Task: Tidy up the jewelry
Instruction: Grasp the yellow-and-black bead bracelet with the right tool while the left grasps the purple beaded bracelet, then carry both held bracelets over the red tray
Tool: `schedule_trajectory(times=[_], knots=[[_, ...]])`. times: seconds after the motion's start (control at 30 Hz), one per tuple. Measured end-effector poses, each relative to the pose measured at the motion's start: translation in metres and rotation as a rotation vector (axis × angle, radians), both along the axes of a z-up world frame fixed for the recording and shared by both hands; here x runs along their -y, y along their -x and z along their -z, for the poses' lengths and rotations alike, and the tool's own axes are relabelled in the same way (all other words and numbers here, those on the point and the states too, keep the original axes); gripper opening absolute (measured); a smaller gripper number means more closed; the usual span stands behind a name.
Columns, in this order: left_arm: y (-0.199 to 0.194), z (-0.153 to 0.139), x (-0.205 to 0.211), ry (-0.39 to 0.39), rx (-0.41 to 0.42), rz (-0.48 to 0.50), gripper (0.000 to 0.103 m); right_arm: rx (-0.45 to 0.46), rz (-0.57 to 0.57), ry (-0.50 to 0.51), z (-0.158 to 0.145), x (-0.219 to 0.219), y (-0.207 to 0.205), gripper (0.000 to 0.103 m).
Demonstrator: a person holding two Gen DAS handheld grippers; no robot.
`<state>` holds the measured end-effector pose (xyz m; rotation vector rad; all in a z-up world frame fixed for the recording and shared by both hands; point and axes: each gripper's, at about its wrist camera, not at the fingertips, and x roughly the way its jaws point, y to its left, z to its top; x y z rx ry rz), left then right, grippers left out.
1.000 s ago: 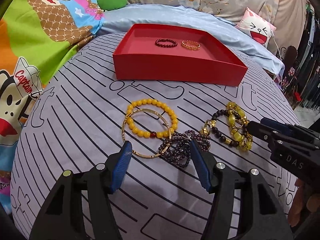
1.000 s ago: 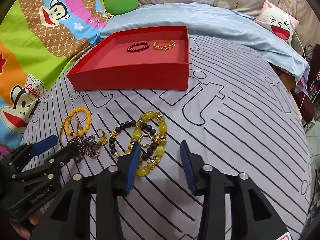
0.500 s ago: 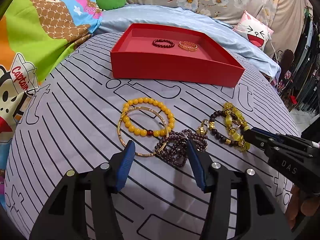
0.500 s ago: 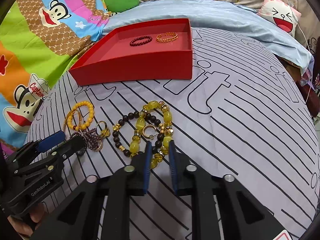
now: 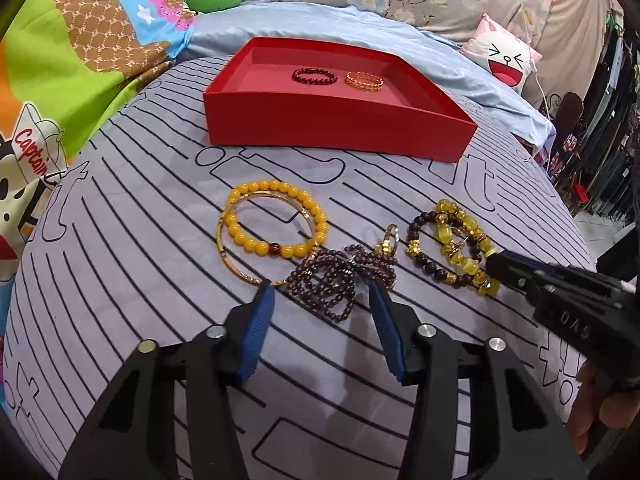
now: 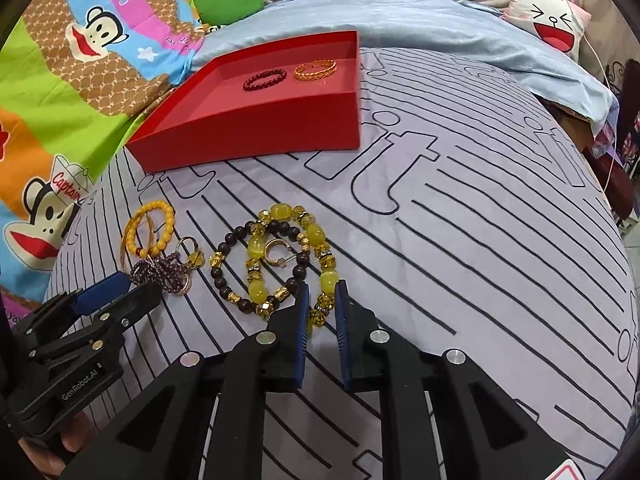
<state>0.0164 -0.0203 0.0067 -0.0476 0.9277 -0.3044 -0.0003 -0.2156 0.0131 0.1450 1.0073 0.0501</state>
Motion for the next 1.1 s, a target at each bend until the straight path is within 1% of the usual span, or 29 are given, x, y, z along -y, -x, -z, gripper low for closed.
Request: schedule_trajectory(times=[0.07,0.13,0.17,0.2,0.27,0.43,0.53,0.77,1.1], knots=[[-0.002,0.0,0.0,-0.002,0.005,0.0,0.03,0.003,-0.002,0.005,0.0,-0.001,0.001,0.014],[-0.003,0.001,-0.003,0.027,-0.003,0.004,0.025,0.002,-0.003,-0.002,0.0,0.0,0.001,0.012],[-0.003,0.001,-0.004,0.036,-0.007,0.005,0.021,0.003,-0.003,-0.006,0.0,0.001,0.001,0.011],[-0.003,0.001,-0.004,0.039,-0.009,0.006,0.011,0.003,-0.002,-0.009,0.0,0.002,0.002,0.01],[-0.003,0.001,-0.006,0.059,-0.02,0.018,0.007,0.006,0.001,-0.014,0.0,0.003,0.003,0.009],[0.002,-0.005,-0.004,0.064,-0.009,0.03,0.006,0.027,0.001,-0.028,-0.008,0.005,0.009,0.009],[0.004,-0.011,-0.005,0.08,-0.006,0.033,0.006,0.052,-0.002,-0.039,-0.018,0.006,0.012,0.009],[0.005,-0.034,-0.007,0.112,0.01,0.039,0.006,0.108,-0.005,-0.057,-0.043,0.007,0.013,0.009],[0.006,-0.07,-0.01,0.127,0.066,0.056,0.006,0.182,-0.005,-0.073,-0.079,0.01,0.014,0.009]])
